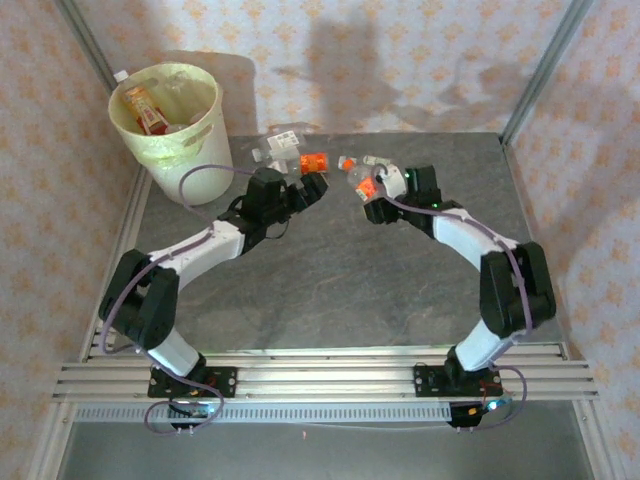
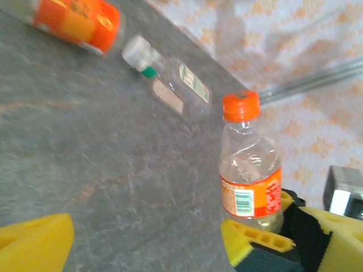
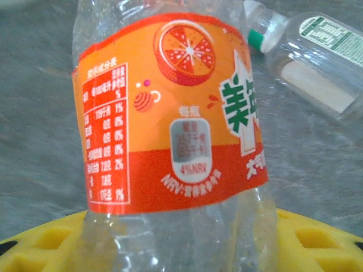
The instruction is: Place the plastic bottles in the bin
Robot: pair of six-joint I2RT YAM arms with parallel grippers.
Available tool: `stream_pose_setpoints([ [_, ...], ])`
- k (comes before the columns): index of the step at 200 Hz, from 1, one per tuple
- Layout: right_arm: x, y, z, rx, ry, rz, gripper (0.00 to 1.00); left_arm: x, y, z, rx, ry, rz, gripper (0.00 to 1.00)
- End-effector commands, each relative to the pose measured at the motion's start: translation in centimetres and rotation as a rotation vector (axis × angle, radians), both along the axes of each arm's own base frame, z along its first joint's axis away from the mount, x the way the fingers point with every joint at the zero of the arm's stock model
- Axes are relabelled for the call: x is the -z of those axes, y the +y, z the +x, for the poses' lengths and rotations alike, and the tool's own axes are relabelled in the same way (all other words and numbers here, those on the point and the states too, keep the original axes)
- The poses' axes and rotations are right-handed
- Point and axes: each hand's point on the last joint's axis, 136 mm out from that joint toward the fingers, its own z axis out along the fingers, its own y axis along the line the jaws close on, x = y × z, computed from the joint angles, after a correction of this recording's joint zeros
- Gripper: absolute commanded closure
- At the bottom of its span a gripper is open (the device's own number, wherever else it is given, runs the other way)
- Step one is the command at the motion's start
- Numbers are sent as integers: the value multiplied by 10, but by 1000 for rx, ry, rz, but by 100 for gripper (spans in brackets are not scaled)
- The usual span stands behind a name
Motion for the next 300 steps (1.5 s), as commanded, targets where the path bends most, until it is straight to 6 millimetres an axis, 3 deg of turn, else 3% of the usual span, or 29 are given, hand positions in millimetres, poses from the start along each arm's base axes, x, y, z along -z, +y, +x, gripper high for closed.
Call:
stream_pose_setpoints([
  [1, -26, 28, -17, -13, 84, 293, 59, -51, -44, -1, 148, -134, -120, 0],
  [17, -40, 43, -33, -64, 144, 450, 59, -56, -63, -2, 213, -161, -133, 0],
  [31, -49, 44, -40, -54, 155, 528, 59, -54, -72, -1, 225, -159, -134, 0],
  [82, -73, 51, -77, -167, 194, 603, 58, -42, -88, 9, 241, -125, -196, 0],
  [101, -77, 51, -82, -180, 191, 618, 58, -38, -98, 10, 267, -110, -199, 0],
  [121, -78, 53, -82, -190, 196, 621, 57, -45, -110, 9, 307, -136, -240, 1],
  [156, -77, 50, -78, -159, 187, 608, 55, -55, -129, 5, 398, -149, -274, 17],
  [194, -74, 48, -76, -133, 194, 599, 47, -54, -128, 6, 384, -146, -278, 32],
  [228, -73, 43, -75, -89, 197, 585, 26, -53, -118, 12, 312, -145, -257, 43],
  [280, -75, 28, -74, -9, 111, 535, 10, -58, -110, 19, 255, -148, -242, 46],
  [289, -75, 23, -74, 17, 93, 519, 0, -57, -106, 21, 235, -146, -228, 46],
  [300, -76, 17, -75, 46, 68, 501, 1, -55, -98, 23, 203, -140, -197, 45],
])
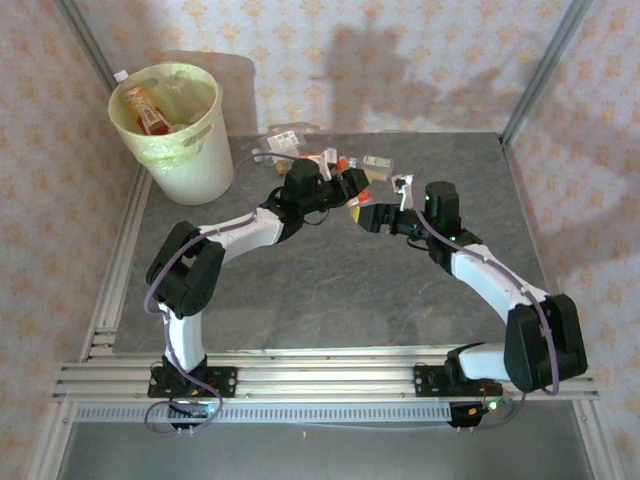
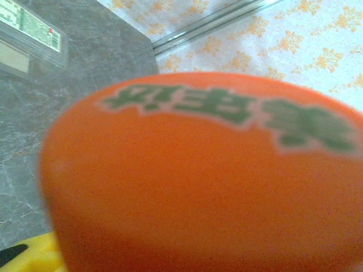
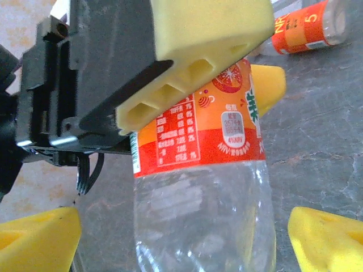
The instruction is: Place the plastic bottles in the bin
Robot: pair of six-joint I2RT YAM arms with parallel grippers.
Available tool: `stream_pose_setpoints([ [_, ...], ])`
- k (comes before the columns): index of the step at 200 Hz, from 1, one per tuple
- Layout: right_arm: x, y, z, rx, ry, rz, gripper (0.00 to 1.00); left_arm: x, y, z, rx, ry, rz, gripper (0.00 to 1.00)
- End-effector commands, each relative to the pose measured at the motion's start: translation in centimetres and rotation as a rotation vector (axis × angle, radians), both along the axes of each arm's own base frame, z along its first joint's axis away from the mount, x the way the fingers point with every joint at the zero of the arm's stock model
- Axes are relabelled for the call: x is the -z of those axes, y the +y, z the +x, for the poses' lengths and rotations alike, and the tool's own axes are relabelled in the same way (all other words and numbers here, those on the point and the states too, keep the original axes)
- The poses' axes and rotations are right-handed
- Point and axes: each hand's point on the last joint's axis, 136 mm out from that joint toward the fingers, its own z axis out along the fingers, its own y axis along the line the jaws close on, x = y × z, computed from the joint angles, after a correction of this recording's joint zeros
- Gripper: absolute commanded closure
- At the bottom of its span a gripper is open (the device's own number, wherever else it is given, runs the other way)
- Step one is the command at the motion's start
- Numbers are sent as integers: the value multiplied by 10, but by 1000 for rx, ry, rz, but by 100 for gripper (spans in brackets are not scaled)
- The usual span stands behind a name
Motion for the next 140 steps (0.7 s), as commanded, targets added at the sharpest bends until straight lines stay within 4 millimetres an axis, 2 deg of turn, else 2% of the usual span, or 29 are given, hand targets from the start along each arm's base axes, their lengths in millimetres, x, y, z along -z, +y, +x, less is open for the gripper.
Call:
stream_pose_setpoints([
  [1, -3, -14, 1, 82, -60, -54, 1, -26, 14, 4, -72, -45, 24, 45],
  [20, 1, -25, 1, 144, -73, -96, 1, -23, 28, 9, -130, -36, 74, 45],
  [27, -5, -32, 0, 182, -99, -109, 1, -23, 33, 11, -144, -32, 89, 45],
  [60, -2, -69, 6, 392, -112, -210, 1, -34, 61, 20, -220, -44, 193, 46],
  [107, -1, -120, 8, 639, -111, -366, 1, -67, 125, 18, -425, -89, 472, 45],
  [140, 1, -130, 6, 653, -146, -460, 1, -98, 181, 11, -593, -86, 704, 46],
])
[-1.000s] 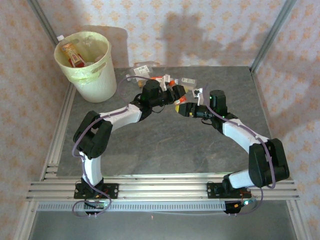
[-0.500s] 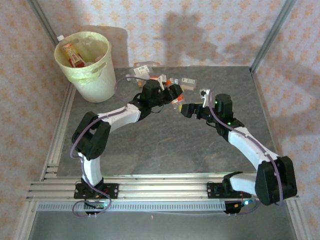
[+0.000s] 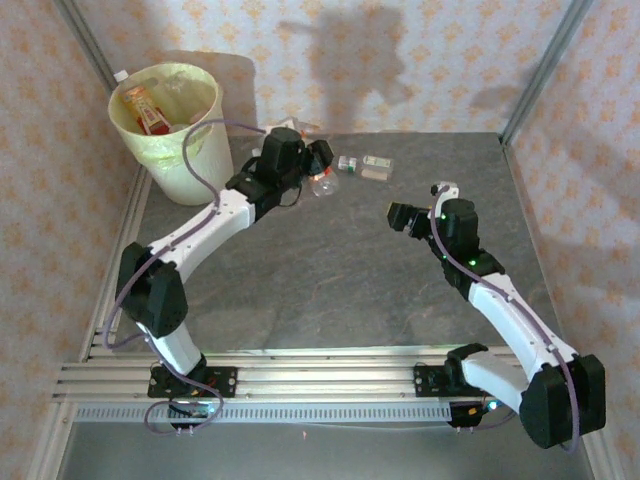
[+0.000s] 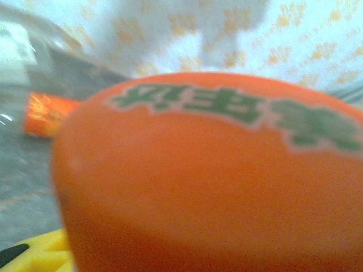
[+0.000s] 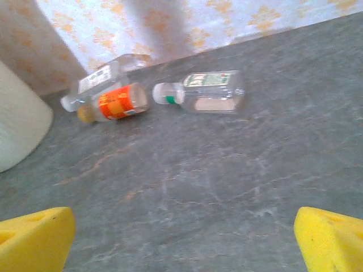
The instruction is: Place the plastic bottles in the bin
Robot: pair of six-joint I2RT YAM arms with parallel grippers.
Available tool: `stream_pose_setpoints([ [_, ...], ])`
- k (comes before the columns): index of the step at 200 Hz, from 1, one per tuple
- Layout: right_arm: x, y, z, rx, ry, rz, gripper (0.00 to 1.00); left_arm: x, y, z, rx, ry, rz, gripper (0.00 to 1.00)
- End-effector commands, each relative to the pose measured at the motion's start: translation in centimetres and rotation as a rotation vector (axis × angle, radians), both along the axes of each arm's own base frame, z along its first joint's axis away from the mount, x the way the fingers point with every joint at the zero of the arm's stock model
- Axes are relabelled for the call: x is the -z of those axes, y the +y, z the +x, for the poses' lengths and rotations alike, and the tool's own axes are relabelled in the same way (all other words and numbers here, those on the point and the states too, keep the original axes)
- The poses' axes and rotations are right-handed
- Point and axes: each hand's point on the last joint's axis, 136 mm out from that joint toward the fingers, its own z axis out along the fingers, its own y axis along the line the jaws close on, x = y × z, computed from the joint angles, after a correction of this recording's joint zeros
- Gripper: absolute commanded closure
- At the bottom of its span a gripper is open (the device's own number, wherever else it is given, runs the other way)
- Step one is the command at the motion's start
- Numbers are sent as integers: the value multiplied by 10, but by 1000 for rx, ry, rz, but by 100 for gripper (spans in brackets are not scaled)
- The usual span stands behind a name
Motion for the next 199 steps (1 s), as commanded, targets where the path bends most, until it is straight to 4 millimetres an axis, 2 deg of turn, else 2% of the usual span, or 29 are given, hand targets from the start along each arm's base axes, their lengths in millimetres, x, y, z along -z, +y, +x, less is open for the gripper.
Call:
stream_pose_setpoints([
  [1, 3, -20, -2, 71, -4, -123, 1, -23, 61, -12, -176, 11, 252, 46],
  [17, 2, -20, -2, 47, -12, -172, 1, -37, 79, -14, -231, -6, 284, 46],
  [41, -6, -14, -1, -16, -34, -194, 1, -53, 104, -11, -268, -23, 230, 45],
  [66, -9, -2, -2, -92, -39, -121, 1, -72, 149, -13, -396, -34, 237, 45],
  [119, -7, -4, -1, -82, 19, -86, 1, -107, 240, -21, -665, -96, 315, 44],
  [149, 2, -9, 4, -56, 35, -67, 1, -127, 269, -11, -716, -137, 282, 44],
  [171, 5, -12, 8, -45, 54, -57, 1, -147, 286, -6, -747, -171, 330, 44],
  [199, 9, -16, 10, -32, 68, -55, 1, -163, 314, 1, -862, -197, 410, 45],
])
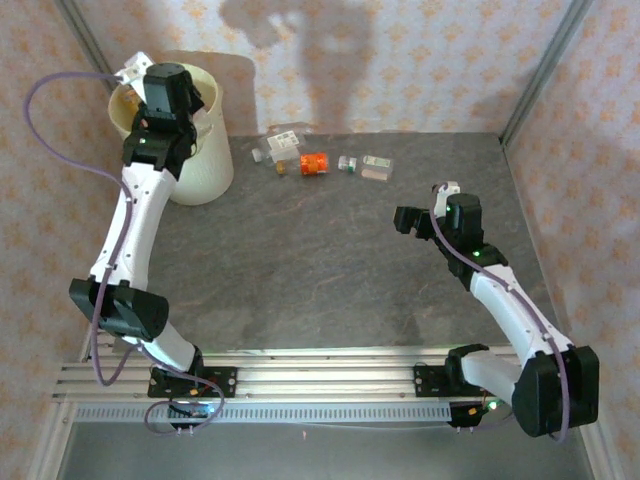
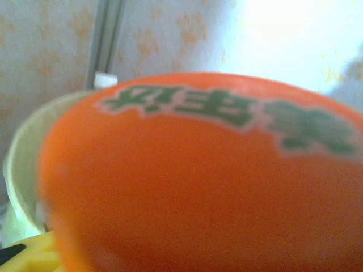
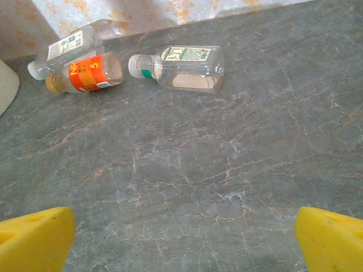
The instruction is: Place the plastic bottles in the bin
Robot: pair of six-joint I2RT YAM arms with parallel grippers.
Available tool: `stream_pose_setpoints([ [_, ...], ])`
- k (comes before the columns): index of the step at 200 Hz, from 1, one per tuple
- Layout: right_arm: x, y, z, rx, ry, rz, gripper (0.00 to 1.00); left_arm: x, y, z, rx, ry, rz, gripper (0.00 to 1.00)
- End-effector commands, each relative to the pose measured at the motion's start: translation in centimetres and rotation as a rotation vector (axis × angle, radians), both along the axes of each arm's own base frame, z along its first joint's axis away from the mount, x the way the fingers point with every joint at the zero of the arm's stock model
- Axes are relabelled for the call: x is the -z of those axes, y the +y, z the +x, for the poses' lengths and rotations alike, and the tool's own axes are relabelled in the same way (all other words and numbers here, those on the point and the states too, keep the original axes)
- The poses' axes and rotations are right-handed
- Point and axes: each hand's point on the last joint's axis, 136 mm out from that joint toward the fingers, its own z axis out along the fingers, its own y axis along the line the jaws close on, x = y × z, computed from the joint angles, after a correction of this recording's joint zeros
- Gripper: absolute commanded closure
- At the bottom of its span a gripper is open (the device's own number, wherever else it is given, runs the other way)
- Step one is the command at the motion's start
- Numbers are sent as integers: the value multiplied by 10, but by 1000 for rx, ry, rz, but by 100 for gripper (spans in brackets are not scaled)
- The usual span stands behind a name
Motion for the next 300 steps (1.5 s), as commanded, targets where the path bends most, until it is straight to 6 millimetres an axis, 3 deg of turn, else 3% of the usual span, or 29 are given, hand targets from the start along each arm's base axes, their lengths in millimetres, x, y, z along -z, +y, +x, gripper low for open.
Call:
stream_pose_setpoints([
  [1, -12, -1, 5, 9, -21, 24, 1, -17, 26, 4, -123, -11, 98, 45],
  [78, -6, -3, 2, 8, -3, 15, 1, -16, 93, 24, -415, -54, 72, 43],
  [82, -5, -2, 2, 6, -2, 17, 1, -3, 96, 33, -420, -21, 82, 43],
  [113, -7, 7, 0, -40, 5, 41, 1, 18, 115, 38, -480, 57, 83, 41],
  [129, -8, 9, -1, -56, 5, 46, 1, 32, 127, 35, -547, 70, 58, 36],
  [148, -8, 8, -1, -55, -2, 43, 1, 45, 134, 33, -578, 100, 29, 24],
  [174, -8, 7, -2, -49, -14, 40, 1, 45, 140, 18, -656, 108, 18, 3],
  [195, -9, 6, -1, -45, -20, 38, 1, 39, 139, 11, -662, 94, 11, 0],
  [228, -10, 6, -1, -44, -20, 39, 1, 30, 132, 18, -580, 68, -29, 0],
  [300, -8, -1, 2, 13, 9, 45, 1, 21, 84, 57, -264, 0, -176, 0],
])
